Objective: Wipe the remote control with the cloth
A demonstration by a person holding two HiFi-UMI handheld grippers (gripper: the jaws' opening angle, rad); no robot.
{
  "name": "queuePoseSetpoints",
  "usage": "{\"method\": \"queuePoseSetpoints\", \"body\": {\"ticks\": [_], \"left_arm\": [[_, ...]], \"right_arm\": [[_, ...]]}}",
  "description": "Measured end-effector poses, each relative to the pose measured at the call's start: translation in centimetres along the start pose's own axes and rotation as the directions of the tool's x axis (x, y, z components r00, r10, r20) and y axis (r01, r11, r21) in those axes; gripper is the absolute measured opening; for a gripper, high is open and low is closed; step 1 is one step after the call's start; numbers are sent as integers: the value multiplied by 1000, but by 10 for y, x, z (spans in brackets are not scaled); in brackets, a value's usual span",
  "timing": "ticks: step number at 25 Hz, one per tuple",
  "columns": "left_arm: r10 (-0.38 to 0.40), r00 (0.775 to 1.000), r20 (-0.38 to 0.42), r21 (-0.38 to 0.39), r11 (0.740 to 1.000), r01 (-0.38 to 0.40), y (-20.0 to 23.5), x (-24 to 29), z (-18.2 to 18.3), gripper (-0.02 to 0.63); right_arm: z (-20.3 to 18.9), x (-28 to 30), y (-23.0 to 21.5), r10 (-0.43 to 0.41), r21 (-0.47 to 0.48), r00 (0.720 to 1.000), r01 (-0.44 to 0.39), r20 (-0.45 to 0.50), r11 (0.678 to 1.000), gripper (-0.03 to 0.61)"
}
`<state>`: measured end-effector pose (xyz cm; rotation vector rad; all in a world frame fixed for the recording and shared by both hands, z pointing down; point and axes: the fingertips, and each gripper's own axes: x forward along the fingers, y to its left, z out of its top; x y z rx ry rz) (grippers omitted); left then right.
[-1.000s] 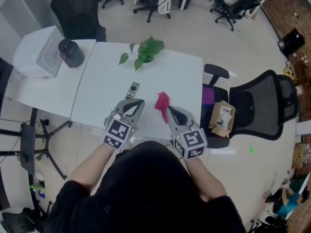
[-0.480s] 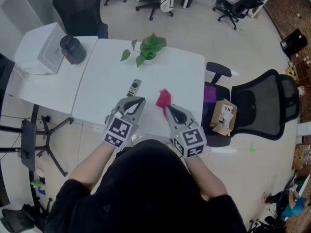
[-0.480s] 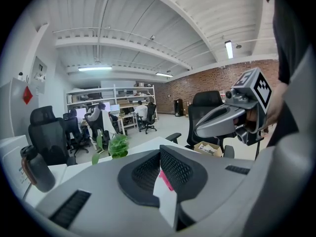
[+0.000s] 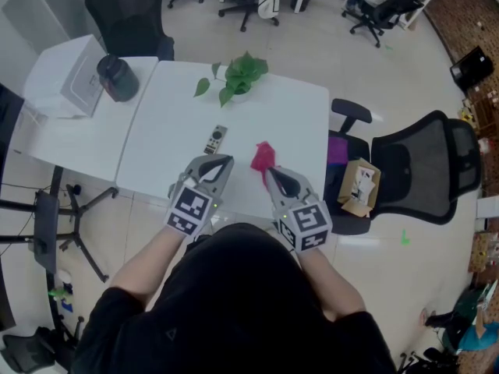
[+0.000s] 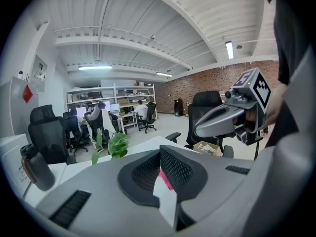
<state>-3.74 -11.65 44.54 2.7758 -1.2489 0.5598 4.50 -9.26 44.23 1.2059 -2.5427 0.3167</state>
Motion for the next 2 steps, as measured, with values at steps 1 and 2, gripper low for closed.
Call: {"method": "queuePoseSetpoints", "body": {"ticks": [1, 2], "left_arm": [[0, 1000, 0, 0, 1000, 0, 0, 0, 0, 2], [0, 1000, 0, 0, 1000, 0, 0, 0, 0, 2]], "right_arm": [[1, 0, 0, 0, 2, 1000, 0, 1, 1000, 9], [1, 0, 1, 0, 4, 1000, 0, 1, 1000, 9]]}}
